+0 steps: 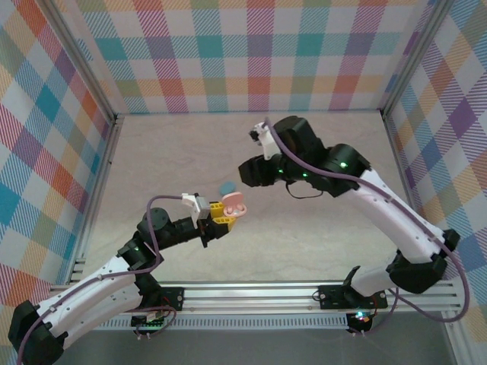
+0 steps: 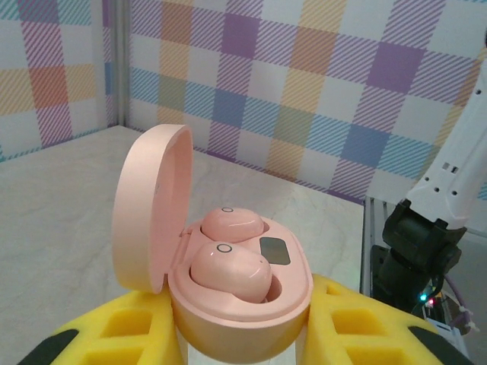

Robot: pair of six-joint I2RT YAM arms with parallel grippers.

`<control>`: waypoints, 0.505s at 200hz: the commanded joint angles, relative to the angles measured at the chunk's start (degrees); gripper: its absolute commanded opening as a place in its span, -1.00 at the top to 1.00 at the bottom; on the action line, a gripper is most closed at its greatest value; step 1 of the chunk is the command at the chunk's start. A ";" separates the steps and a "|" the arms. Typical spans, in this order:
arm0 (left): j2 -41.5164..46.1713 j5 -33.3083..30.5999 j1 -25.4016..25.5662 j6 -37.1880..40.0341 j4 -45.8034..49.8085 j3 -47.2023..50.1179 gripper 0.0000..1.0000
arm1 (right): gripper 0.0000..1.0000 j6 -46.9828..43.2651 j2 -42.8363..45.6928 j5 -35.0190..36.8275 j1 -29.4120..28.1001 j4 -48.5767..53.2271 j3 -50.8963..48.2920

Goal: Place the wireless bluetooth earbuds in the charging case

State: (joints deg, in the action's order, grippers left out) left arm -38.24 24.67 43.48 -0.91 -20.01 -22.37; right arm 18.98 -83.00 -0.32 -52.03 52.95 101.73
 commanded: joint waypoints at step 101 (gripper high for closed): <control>-4.01 0.76 0.53 2.18 -1.87 -5.45 0.70 | 0.11 0.51 0.82 -12.28 -0.09 1.30 -6.11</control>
State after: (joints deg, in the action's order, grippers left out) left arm -41.71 26.24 43.48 0.25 -20.01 -26.00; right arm 18.06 -85.71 -9.56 -52.10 53.12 97.36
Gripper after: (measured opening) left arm 0.330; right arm 0.449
